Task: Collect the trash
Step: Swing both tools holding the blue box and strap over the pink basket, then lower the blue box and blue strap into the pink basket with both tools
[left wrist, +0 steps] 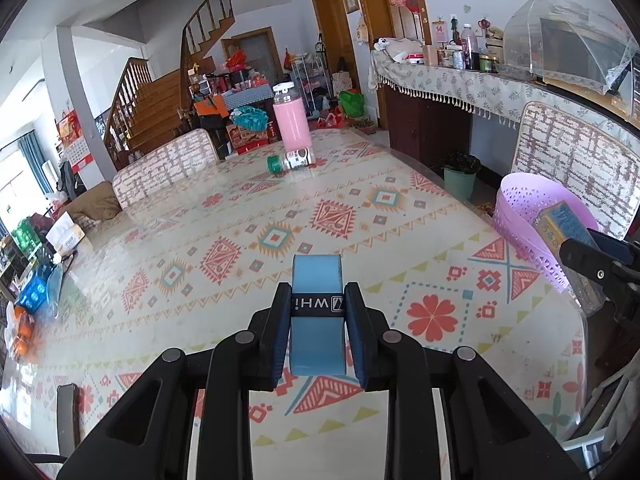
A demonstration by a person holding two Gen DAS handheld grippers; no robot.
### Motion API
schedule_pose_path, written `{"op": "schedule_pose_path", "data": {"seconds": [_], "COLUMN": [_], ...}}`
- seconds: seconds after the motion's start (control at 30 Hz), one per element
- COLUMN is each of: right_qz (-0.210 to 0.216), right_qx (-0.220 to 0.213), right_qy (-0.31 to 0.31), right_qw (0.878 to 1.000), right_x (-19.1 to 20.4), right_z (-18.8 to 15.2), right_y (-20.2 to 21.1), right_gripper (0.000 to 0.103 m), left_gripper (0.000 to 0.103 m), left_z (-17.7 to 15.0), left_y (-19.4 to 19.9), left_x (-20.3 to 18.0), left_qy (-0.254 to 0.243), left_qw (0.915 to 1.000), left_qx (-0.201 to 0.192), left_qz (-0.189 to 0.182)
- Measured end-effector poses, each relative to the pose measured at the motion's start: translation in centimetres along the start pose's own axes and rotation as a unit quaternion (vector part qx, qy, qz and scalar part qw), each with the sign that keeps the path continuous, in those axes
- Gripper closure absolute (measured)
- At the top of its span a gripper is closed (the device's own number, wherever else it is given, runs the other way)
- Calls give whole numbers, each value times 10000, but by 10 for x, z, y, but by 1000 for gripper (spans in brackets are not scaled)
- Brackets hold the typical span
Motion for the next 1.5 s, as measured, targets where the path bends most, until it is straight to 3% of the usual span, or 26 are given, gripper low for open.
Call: {"op": "schedule_pose_path", "data": {"seconds": [0.67,1.5], "right_qz": [-221,-793], "right_qx": [-178,-123], "right_qy": [-410,-835], "right_qw": [9988,9933], "right_x": [-50,-130], "right_z": [20,40], "right_y": [5,-8], "right_gripper": [44,44], "left_gripper": [78,78], "left_z": [26,72], "left_y": [-15,-72], "left_x": [-33,-104], "left_qy": [-324,-609], "left_qw": [9994,9946], "left_qx": [-50,153], "left_qz": [-114,-831]}}
Point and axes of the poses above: each gripper's, at about its wrist camera, not at the fingertips, and y roughly against the way its jaws point, x to its left, z to its top, the point moved 4 cm from there along -y, roughly the way its jaws point, and after that the axes turned 7 degrees about -z, right-handed, at the moved point
